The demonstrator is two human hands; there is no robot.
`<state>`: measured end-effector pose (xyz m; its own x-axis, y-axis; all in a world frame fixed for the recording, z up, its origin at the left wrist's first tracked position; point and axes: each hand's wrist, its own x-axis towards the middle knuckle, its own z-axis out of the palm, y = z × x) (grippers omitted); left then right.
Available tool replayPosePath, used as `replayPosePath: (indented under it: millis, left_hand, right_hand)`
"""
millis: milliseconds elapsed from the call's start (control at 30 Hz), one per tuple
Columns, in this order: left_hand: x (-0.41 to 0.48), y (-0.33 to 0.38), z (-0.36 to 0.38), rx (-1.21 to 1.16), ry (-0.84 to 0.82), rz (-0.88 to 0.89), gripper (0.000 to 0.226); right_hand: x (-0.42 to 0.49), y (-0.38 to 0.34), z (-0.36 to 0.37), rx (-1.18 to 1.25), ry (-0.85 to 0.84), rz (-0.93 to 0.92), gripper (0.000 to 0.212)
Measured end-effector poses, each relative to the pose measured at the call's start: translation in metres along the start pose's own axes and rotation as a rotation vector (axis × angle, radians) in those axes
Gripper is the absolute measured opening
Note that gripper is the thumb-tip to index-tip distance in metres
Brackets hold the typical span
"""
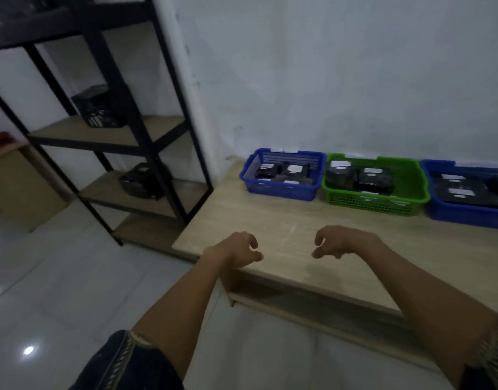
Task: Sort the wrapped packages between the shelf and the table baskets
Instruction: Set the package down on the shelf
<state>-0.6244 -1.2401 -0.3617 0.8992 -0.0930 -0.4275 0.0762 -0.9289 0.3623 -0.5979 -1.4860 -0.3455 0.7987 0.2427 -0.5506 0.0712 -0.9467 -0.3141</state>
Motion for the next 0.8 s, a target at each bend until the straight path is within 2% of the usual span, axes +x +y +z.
replayPosePath:
  millis: [133,233,300,433,633,800]
  left_hand:
    - [-0.031,-0.090,-0.006,-0.033,-0.031,-0.016,0.046]
    - [-0.042,-0.136,-0.018,-0.046,-0.016,-0.022,0.034]
    - [-0.045,-0.161,-0.029,-0.069,0.018,-0.020,0.034]
    - [-0.054,-0.216,-0.048,-0.116,0.029,-0.053,0.031]
    - [-0.050,-0.310,-0.083,-0.122,0.025,-0.149,0.049]
    - [-0.031,-0.388,-0.117,-0.151,0.057,-0.201,0.047]
  right_hand:
    - [0.010,-0.109,0.061,-0.025,-0.143,-0.146,0.047]
    - [0.022,-0.162,0.082,-0.100,-0.107,-0.230,0.047]
    - [0.034,-0.187,0.084,-0.148,-0.071,-0.245,0.047]
    - [0.066,-0.230,0.080,-0.111,-0.095,-0.250,0.042]
    - [0.127,-0.312,0.088,-0.120,-0.124,-0.301,0.040]
    - [0.175,-0.385,0.095,-0.128,-0.166,-0.332,0.043]
